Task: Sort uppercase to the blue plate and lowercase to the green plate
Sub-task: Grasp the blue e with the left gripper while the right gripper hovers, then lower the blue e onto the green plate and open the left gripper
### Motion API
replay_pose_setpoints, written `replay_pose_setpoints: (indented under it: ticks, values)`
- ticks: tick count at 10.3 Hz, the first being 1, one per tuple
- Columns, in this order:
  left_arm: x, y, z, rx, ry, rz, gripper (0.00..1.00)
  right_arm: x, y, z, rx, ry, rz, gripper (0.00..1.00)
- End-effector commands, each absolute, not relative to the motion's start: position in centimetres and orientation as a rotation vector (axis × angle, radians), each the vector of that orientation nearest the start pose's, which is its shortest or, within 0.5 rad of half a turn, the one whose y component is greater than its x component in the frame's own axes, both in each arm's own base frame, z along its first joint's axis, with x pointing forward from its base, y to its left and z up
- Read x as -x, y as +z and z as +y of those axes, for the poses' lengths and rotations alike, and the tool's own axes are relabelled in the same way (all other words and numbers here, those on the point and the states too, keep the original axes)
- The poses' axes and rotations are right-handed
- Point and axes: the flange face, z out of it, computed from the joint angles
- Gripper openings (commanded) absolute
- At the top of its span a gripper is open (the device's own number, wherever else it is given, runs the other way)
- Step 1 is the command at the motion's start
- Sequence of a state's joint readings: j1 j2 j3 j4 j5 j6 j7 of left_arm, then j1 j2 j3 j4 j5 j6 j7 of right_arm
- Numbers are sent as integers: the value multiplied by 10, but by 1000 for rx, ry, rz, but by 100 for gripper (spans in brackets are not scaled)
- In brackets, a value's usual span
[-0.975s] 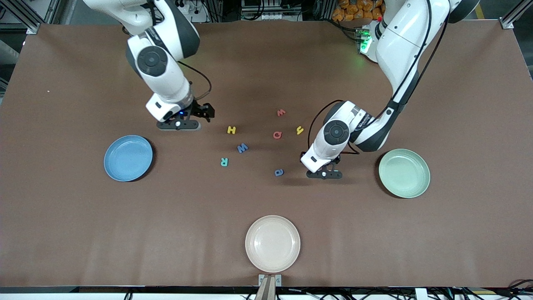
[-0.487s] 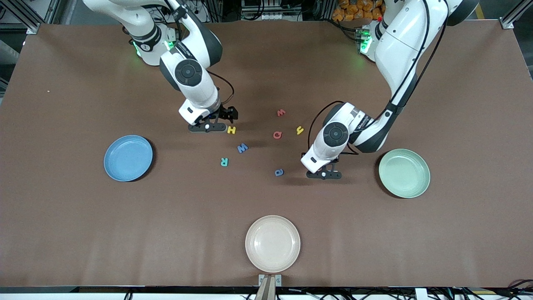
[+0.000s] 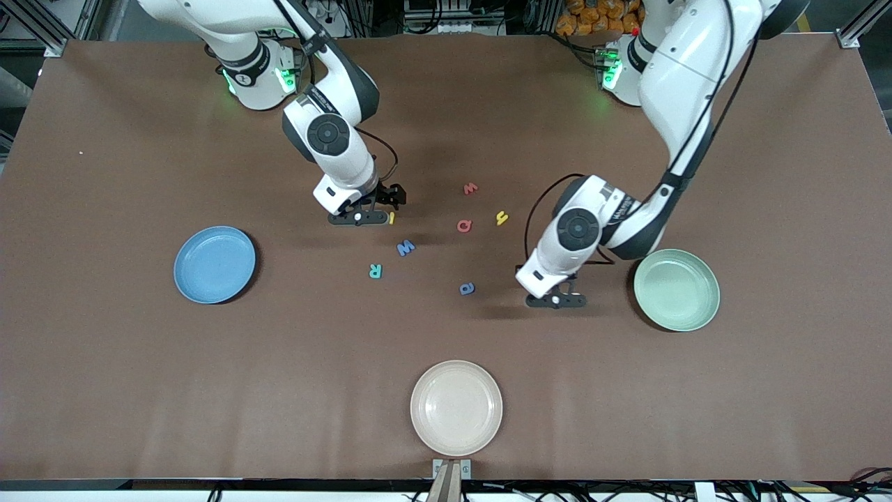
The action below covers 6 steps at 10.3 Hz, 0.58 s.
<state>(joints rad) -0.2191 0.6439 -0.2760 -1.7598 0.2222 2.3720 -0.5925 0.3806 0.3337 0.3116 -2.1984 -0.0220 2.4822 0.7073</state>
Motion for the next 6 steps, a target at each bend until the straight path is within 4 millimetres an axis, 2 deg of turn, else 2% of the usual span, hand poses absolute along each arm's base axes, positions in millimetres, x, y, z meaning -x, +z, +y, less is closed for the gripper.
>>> replay_pose_setpoints:
  ticks: [1,4,6]
  values:
    - [-606,272,-242,3091,-4,129,0,-415,207,365,3128,79,29,100]
    - [-634,277,-135,3052,65,411,0,-417,196,362,3126,82,68,98]
    - [-645,262,-70,3018,106,513,0,-416,189,367,3106,69,129,97]
